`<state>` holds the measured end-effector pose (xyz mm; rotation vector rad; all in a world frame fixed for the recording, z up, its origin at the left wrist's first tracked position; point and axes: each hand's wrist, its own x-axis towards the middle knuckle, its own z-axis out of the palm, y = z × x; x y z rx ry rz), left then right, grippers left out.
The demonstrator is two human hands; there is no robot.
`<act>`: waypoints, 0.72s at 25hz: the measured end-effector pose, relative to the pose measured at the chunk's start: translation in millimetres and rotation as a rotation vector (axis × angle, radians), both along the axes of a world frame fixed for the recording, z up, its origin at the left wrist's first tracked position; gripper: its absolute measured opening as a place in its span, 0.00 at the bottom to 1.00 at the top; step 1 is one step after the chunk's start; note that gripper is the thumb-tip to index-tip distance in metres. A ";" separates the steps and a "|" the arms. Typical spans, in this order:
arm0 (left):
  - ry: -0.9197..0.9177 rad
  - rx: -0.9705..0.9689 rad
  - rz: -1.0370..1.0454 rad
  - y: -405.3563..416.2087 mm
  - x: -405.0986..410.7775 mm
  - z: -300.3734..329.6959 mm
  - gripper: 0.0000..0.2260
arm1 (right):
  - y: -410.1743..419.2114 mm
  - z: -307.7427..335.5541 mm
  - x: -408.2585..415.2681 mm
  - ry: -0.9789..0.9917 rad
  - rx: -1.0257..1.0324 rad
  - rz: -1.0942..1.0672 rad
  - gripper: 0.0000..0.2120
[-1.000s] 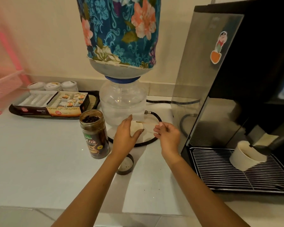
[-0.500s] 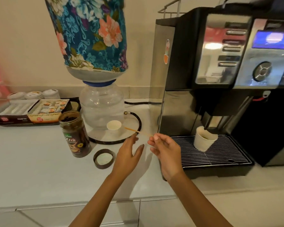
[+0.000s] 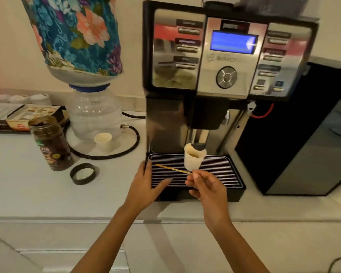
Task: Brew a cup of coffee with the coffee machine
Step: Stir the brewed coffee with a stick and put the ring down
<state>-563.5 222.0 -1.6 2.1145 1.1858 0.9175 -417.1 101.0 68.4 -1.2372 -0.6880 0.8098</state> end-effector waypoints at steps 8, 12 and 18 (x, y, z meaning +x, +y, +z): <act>0.325 0.145 0.168 -12.6 27.6 8.1 0.44 | -49.6 -17.2 81.0 0.013 -0.035 0.006 0.08; 0.355 0.075 0.154 -17.5 26.0 4.2 0.47 | -60.5 -21.5 95.2 0.006 -0.056 -0.001 0.08; 0.333 0.114 0.177 -22.9 25.2 2.6 0.48 | -65.3 -22.6 99.7 0.018 -0.059 -0.037 0.07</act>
